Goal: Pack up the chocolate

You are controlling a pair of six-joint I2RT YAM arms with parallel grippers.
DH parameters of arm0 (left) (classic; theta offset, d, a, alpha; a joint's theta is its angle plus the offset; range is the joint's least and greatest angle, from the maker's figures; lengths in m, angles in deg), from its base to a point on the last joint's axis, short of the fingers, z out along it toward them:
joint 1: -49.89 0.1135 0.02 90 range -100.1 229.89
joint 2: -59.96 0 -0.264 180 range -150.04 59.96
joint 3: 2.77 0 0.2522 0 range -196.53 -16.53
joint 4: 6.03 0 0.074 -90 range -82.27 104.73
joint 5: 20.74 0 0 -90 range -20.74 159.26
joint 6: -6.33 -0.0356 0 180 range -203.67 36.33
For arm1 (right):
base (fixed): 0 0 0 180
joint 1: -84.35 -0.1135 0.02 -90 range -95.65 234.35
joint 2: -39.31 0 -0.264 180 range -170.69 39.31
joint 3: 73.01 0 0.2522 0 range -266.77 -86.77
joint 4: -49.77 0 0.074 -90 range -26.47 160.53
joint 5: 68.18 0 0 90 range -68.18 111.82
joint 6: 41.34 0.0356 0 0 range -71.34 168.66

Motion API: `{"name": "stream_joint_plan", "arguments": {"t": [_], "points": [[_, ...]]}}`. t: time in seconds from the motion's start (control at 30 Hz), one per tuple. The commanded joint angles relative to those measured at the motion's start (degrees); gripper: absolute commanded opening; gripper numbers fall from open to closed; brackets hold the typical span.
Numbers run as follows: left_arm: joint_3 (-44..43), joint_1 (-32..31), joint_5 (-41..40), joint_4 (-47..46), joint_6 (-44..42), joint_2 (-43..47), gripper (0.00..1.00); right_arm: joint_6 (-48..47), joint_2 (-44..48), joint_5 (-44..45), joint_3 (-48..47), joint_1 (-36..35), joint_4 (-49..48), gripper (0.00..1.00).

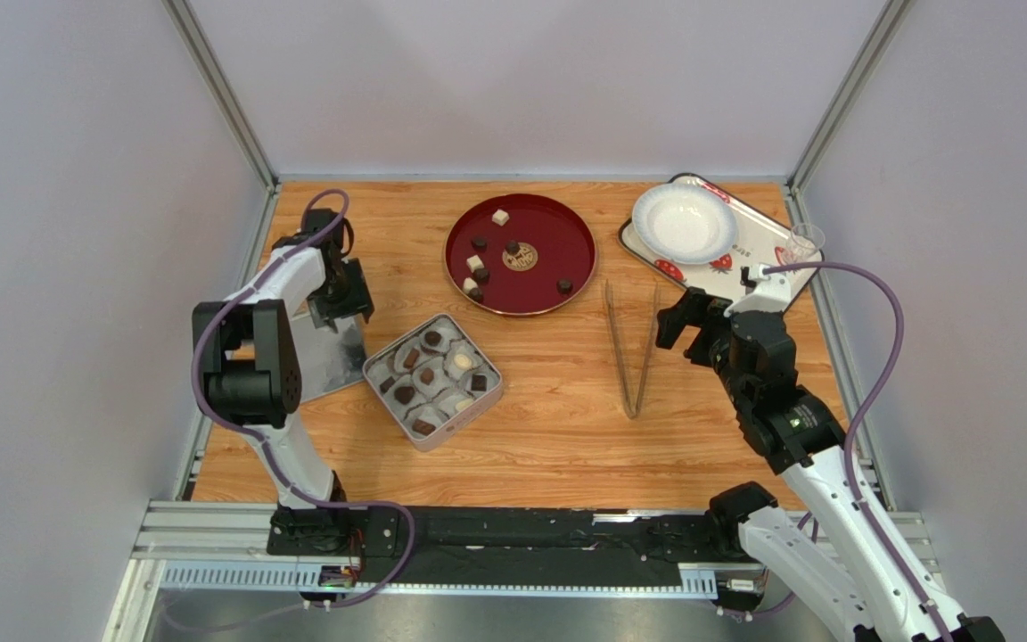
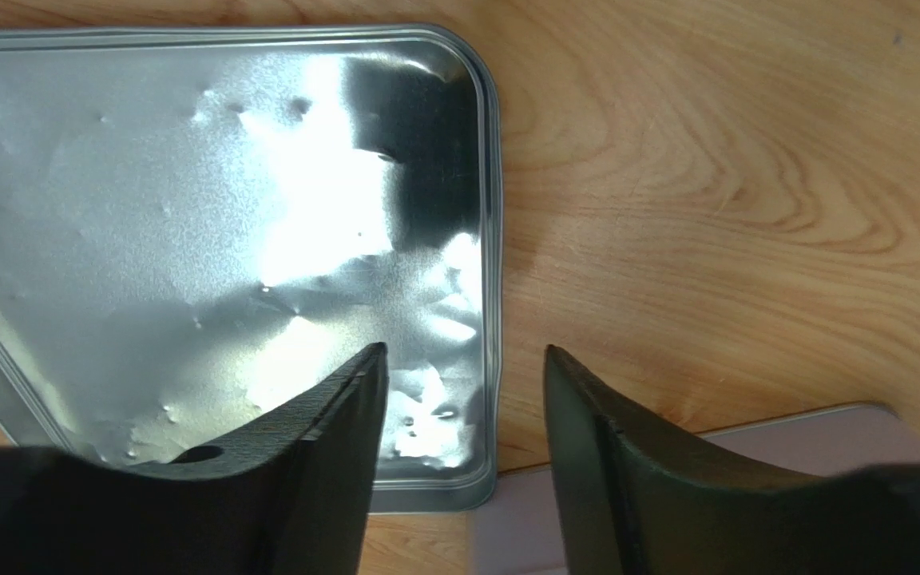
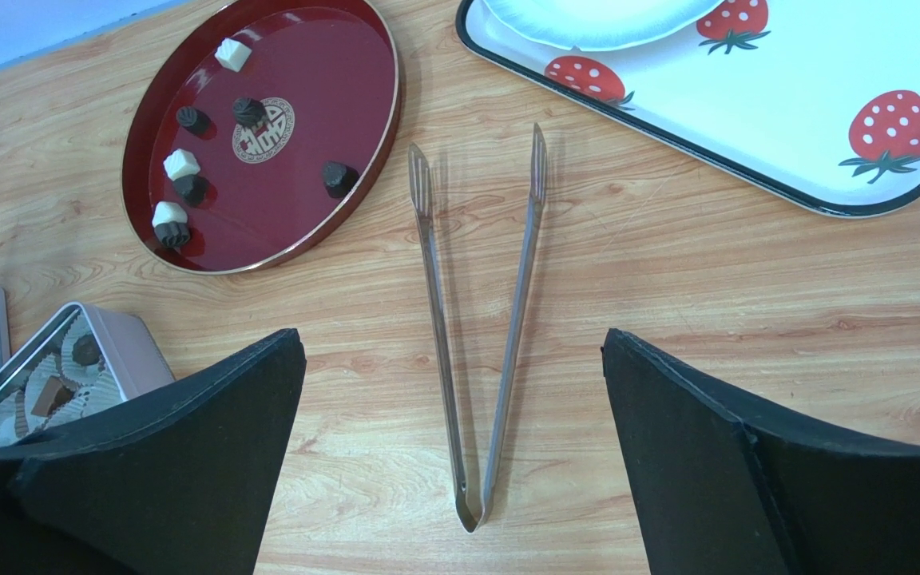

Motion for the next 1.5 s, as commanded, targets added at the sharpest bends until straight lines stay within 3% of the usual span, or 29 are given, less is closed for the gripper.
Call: {"name": "stream_joint_plan", "arguments": {"t": [0.0, 0.03, 0.17, 0.47, 0.77, 0.93, 1.23, 1.47], "points": [[-1.67, 0.15, 1.34, 1.39, -1.39, -1.10, 0.56, 0.36, 0.31, 1.02, 0.08, 0.14, -1.20, 0.99], [-1.76, 0.15, 1.26, 1.30, -1.39, -1.37, 0.55, 0.27, 0.23, 0.84, 0.17, 0.14, -1.46, 1.00], [-2.81, 0.15, 1.87, 1.48, -1.74, -4.26, 0.38, 0.27, 0.14, 0.40, 0.52, 0.14, -1.99, 0.99], [-4.04, 0.24, 2.66, 1.39, -1.74, -8.22, 0.36, 0.01, 0.05, -0.39, 0.79, 0.14, -2.43, 0.99], [-2.64, 0.15, 4.77, 0.95, -0.86, -8.75, 0.12, -0.08, 0.31, -0.65, 0.96, 0.22, -2.78, 0.99], [-3.69, 0.41, 0.13, 3.32, -2.26, -5.78, 0.00, -0.61, 0.23, -2.67, 1.14, 0.14, -3.39, 0.99], [-5.36, 0.50, -5.69, 4.64, -3.41, 5.03, 0.00, -1.92, 0.14, -7.06, 2.02, 0.14, -5.94, 0.98], [-4.84, 0.42, -1.74, 5.00, -1.48, 14.88, 0.00, -3.68, -0.30, -13.83, 3.25, 0.05, -9.19, 0.98]]}}
